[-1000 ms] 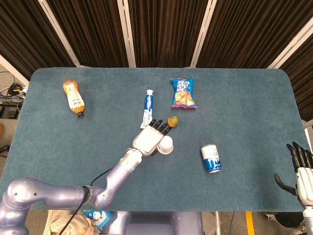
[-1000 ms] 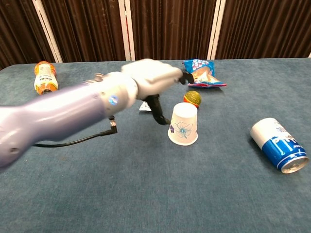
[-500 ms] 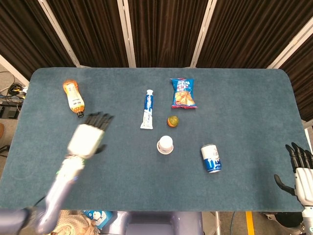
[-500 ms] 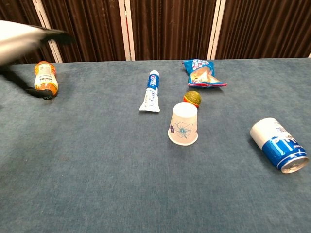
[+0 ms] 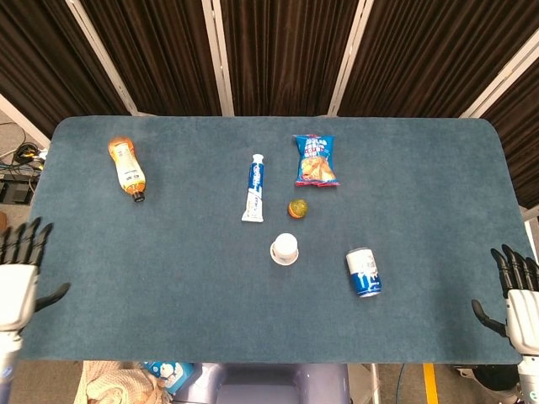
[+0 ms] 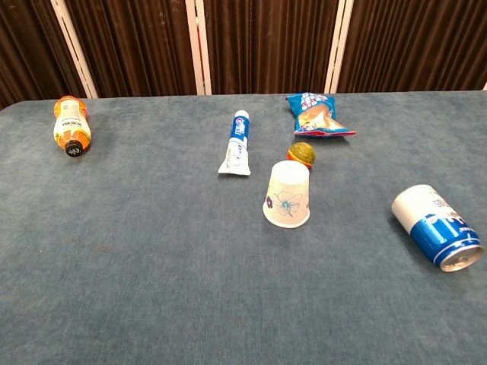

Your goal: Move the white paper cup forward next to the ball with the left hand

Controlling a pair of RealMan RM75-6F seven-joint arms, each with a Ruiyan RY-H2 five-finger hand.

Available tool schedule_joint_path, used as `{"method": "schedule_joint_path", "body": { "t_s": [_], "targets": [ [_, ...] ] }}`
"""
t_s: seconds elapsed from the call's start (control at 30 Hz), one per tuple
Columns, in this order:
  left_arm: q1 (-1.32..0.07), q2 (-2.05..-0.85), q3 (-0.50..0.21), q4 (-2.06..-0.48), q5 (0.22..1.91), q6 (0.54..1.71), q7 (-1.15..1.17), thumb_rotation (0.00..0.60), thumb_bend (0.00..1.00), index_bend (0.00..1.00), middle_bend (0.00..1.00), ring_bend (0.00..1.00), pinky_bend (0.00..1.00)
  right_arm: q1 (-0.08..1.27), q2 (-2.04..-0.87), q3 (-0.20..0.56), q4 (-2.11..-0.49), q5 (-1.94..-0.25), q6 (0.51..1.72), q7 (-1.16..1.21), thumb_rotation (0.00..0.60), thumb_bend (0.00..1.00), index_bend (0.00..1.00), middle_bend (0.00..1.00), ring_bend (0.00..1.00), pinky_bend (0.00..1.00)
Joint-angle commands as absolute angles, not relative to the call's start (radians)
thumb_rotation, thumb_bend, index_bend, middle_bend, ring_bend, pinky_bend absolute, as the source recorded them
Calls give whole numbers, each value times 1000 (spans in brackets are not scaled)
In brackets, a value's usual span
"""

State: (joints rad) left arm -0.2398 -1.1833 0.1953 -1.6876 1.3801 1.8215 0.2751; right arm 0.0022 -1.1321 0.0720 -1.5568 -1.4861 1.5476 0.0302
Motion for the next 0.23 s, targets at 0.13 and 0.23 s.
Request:
{"method": "schedule_joint_path", "body": {
  "t_s": [0.13, 0.23],
  "targets": [
    [-155, -1199, 151, -1577, 1335, 1822, 139, 600, 77, 0, 0, 0, 0, 2, -1141, 71, -1548, -1501, 1559, 34, 600, 305, 0, 0, 0, 36],
    [-145, -1200, 136, -1573, 1338, 1807, 137, 600, 77, 0, 0, 0, 0, 3, -1144, 72, -1546, -1505, 1561, 36, 600, 305, 0, 0, 0, 35]
  ]
}}
